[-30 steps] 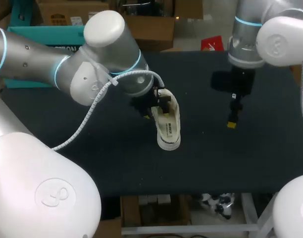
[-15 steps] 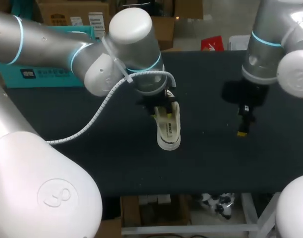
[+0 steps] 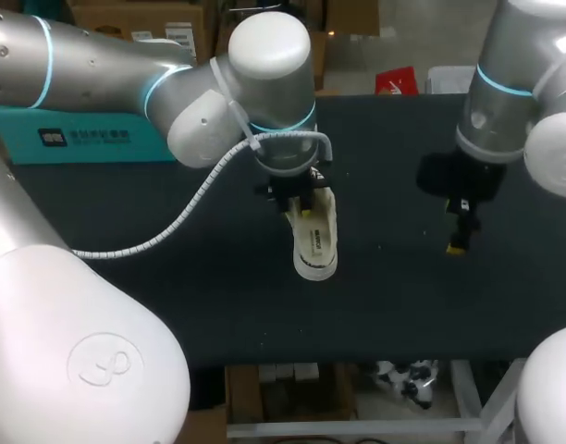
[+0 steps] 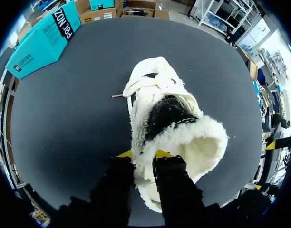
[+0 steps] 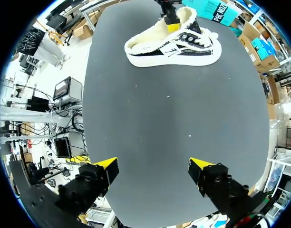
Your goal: Open the shoe tongue, take the insole out of the shoe, put the insole back into the shoe, and pack the shoe into the shoebox
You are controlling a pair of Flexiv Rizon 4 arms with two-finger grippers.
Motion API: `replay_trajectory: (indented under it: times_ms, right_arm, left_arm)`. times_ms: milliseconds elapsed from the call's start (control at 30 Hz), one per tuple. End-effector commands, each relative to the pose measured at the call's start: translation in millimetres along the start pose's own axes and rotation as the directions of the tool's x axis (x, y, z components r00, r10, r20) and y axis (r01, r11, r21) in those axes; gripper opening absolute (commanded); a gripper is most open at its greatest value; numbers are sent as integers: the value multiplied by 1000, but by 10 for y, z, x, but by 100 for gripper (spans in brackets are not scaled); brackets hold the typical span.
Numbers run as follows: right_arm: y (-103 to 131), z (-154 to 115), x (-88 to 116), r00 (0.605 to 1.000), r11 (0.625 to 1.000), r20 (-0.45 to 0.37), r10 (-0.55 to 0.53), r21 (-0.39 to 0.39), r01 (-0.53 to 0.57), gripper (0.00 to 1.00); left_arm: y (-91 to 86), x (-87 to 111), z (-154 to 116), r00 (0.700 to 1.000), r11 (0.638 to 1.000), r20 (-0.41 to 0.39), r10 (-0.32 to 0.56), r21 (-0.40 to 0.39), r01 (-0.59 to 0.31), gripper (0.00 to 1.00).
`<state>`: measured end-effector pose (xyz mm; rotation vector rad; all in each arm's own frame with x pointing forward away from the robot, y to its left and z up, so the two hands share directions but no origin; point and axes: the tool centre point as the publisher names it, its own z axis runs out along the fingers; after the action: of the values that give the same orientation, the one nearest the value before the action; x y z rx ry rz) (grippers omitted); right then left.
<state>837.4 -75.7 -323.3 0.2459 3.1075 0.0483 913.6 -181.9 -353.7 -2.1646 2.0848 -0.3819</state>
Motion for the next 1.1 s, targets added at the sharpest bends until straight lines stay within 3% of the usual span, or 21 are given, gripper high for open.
replay_trajectory:
  times_ms: [33, 267, 467, 600, 733, 900, 967, 1000, 1067, 1100]
  right_arm:
    - [-15, 21, 38, 1000, 1000, 12, -18, -12, 18, 100]
    - [-63, 32, 35, 999, 998, -12, -42, -45, 42, 100]
    - [-63, 32, 35, 999, 998, -12, -42, -45, 42, 100]
    - [-63, 32, 35, 999, 998, -12, -42, -45, 42, 100]
    - [-63, 32, 35, 999, 998, -12, -42, -45, 42, 100]
    - [-63, 32, 35, 999, 998, -12, -42, -45, 42, 100]
    - [-63, 32, 35, 999, 998, -12, -42, -45, 42, 100]
    - [-63, 32, 35, 999, 998, -12, -42, -45, 42, 100]
    - [-63, 32, 35, 999, 998, -12, -42, -45, 42, 100]
    - [-63, 32, 35, 999, 998, -12, -42, -45, 42, 100]
  left_arm:
    - [-10, -19, 46, 1000, 1000, -12, -12, 6, 12, 0]
    - [-8, -128, 19, 998, 1000, -66, 5, 31, -3, 0]
    - [-68, -193, -293, 966, 977, -190, 174, 152, -147, 0]
    - [-180, -231, -554, 915, 931, -240, 324, 254, -263, 0]
    - [-374, -304, -862, 829, 839, -247, 502, 372, -397, 0]
    - [-741, -476, -1184, 672, 649, -168, 722, 502, -572, 0]
    - [-963, -617, -1341, 583, 555, -143, 800, 547, -626, 0]
    - [-1029, -669, -1387, 558, 528, -136, 819, 559, -639, 0]
    - [-1284, -890, -1551, 462, 424, -100, 881, 599, -679, 0]
    - [-1376, -981, -1608, 437, 391, -77, 896, 605, -694, 0]
